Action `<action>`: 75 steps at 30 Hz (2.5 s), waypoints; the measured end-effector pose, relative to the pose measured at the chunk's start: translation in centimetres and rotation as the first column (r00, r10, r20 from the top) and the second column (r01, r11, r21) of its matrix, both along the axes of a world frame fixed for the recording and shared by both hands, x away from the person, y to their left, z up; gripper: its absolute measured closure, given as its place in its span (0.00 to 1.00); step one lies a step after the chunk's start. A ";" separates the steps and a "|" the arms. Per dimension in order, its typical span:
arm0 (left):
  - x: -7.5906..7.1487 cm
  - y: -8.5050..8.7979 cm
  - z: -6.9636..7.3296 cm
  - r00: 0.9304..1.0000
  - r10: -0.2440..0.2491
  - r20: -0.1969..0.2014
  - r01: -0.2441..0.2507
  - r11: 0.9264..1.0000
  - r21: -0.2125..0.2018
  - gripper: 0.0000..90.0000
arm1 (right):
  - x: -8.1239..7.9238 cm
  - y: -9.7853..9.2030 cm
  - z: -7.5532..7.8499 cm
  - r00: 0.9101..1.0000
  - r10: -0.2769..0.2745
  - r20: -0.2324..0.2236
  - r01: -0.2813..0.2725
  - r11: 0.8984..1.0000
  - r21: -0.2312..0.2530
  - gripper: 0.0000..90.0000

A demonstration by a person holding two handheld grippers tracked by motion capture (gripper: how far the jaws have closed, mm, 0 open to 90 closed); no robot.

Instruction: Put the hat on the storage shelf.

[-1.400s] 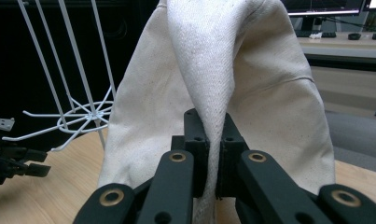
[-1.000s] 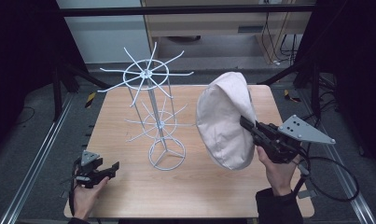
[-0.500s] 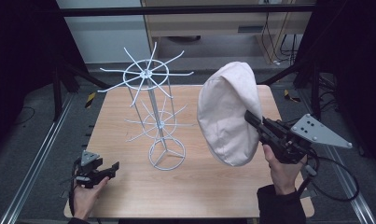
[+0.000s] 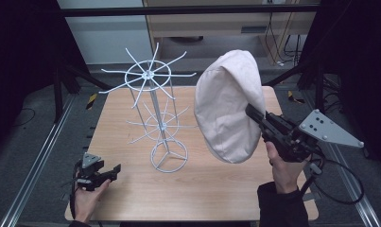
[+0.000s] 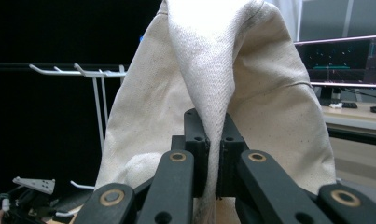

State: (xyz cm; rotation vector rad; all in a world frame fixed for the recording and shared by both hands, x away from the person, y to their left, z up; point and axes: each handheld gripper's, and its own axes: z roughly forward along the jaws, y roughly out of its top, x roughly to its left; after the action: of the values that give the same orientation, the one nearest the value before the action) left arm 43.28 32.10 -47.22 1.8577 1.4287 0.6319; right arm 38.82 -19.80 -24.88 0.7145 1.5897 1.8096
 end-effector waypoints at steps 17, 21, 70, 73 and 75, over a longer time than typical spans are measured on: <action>0.0 0.0 0.0 1.000 -0.001 0.000 0.001 1.000 0.001 0.32 | 1.4 2.0 1.9 0.999 0.031 0.036 -0.031 0.999 0.017 0.96; 0.0 0.1 0.0 1.000 -0.003 -0.003 0.003 1.000 0.005 0.32 | 2.0 2.9 2.1 0.999 0.037 0.039 -0.037 0.999 0.002 0.96; 0.1 0.0 -0.1 1.000 -0.005 -0.011 0.005 1.000 0.007 0.32 | 5.3 6.3 -2.5 0.986 0.117 -0.121 -0.127 0.989 -0.080 0.92; 0.1 0.0 -0.1 1.000 -0.002 -0.010 0.002 1.000 0.004 0.32 | 5.4 6.5 -2.8 0.985 0.116 -0.125 -0.127 0.988 -0.084 0.92; 0.1 0.0 -0.1 1.000 -0.004 -0.011 0.004 1.000 0.005 0.32 | 5.5 6.6 -2.9 0.985 0.117 -0.130 -0.129 0.988 -0.088 0.91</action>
State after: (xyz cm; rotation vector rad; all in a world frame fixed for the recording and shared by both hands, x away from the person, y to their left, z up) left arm 43.37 32.13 -47.30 1.8702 1.4308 0.6248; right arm 44.36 -13.22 -27.79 0.7106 1.8254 1.7914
